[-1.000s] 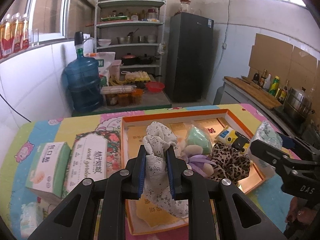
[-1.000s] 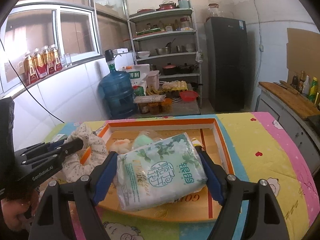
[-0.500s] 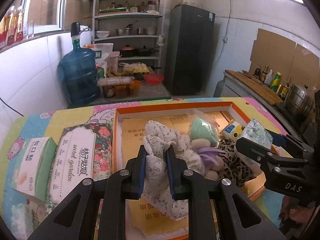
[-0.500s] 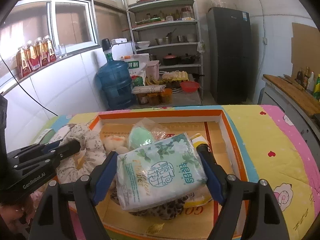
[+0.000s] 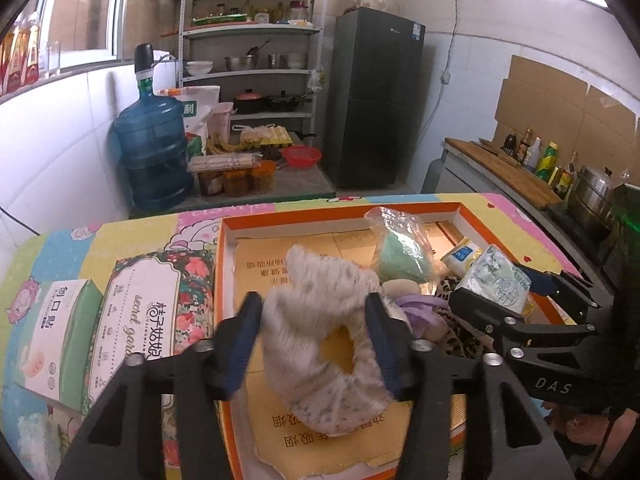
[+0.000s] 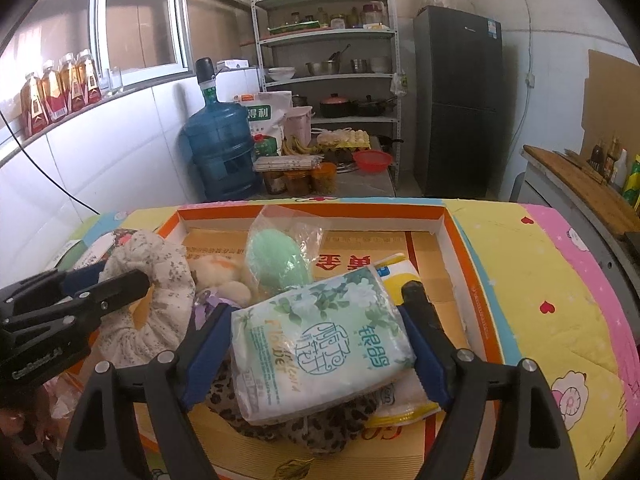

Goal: Organize soft objects
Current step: 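Lower the scrunchie and tissue pack into the box and open both grippers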

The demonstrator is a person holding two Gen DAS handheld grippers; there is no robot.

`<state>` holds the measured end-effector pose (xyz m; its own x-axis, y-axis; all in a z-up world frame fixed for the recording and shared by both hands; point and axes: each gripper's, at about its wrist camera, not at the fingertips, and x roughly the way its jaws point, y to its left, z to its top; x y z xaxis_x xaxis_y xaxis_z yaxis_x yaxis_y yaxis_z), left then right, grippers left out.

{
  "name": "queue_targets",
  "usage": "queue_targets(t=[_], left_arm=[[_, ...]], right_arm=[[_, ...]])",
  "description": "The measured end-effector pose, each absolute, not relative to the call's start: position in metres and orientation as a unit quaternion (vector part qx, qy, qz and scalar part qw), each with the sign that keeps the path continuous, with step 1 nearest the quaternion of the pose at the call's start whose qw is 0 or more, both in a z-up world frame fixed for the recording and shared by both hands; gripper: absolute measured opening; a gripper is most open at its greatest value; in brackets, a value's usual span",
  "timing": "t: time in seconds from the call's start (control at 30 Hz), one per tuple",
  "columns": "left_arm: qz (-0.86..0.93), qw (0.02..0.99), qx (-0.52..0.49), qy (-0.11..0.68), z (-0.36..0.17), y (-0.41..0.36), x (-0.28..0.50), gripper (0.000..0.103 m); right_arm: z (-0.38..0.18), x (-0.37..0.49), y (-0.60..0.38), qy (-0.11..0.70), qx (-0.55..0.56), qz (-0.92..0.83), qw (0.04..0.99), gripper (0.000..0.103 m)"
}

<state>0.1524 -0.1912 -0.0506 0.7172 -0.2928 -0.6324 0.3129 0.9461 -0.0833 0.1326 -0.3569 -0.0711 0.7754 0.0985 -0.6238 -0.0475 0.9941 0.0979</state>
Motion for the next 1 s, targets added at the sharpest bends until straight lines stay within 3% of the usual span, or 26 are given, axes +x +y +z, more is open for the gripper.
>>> queue_targets(t=[0.17,1.0], left_arm=[[-0.163,0.928,0.019,0.334,-0.047,-0.191,0.149,0.064],[-0.156,0.942,0.026,0.295,-0.016,-0.17,0.113,0.065]], right_arm=[[-0.069,0.129,-0.361,0.331,0.049,0.037,0.942,0.083],[-0.031,0.093,-0.348,0.286,0.048,0.033,0.956,0.088]])
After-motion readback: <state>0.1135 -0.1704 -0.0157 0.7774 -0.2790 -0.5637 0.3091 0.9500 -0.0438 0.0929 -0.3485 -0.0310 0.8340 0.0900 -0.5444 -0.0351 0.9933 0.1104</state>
